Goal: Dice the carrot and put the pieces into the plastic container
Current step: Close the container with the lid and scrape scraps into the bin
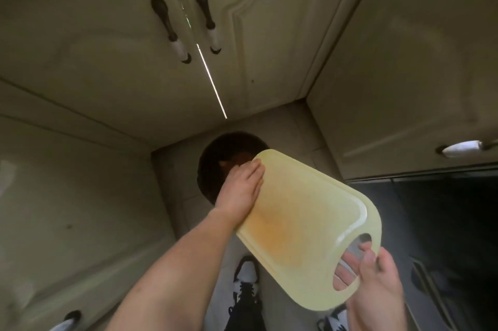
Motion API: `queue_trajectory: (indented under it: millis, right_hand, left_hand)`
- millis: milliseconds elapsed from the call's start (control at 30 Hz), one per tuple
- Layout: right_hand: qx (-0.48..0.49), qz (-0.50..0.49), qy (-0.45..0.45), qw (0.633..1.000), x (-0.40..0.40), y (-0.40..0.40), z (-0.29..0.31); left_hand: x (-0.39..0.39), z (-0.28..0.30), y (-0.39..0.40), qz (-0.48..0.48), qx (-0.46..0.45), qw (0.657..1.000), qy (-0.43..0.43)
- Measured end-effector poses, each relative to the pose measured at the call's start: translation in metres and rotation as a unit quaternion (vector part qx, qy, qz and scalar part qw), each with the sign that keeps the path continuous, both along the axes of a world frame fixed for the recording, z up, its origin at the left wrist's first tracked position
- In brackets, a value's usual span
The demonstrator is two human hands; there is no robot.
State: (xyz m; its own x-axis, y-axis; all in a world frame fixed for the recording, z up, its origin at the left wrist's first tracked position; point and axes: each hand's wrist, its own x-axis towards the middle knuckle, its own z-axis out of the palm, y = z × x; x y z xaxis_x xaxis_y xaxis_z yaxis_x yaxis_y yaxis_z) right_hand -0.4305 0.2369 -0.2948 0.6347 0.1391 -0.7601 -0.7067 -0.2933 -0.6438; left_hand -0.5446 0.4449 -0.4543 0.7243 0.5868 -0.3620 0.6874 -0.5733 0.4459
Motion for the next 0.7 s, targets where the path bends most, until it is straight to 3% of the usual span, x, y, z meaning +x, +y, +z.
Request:
queue_trajectory:
  millis: [267,333,433,467,600,700]
  right_hand:
    - [0.000,-0.009,-0.035,0.999,0.006,-0.003,-0.003]
    - [0.000,-0.011,-0.037,0.999,0.005,-0.003,-0.002]
    - [-0.016,0.013,-0.045,0.999,0.002,0.002,-0.007]
    - [-0.013,0.024,-0.042,0.999,0.000,0.006,-0.007]
    - [-0.001,0.049,-0.024,0.998,-0.008,0.015,-0.003]
    - [0.016,0.041,-0.027,0.999,-0.007,0.008,0.011]
  left_hand:
    - [-0.003,-0.021,0.026,0.107,0.057,0.979,0.167]
    - [-0.014,-0.025,0.028,0.172,0.047,0.975,0.131]
    - [-0.019,-0.012,0.018,0.244,-0.008,0.970,-0.002]
    - [-0.017,-0.004,0.010,0.227,-0.028,0.973,-0.034]
    - [-0.012,0.022,-0.018,-0.032,-0.059,0.997,-0.031]
    - [-0.014,0.023,-0.018,-0.015,-0.045,0.999,0.020]
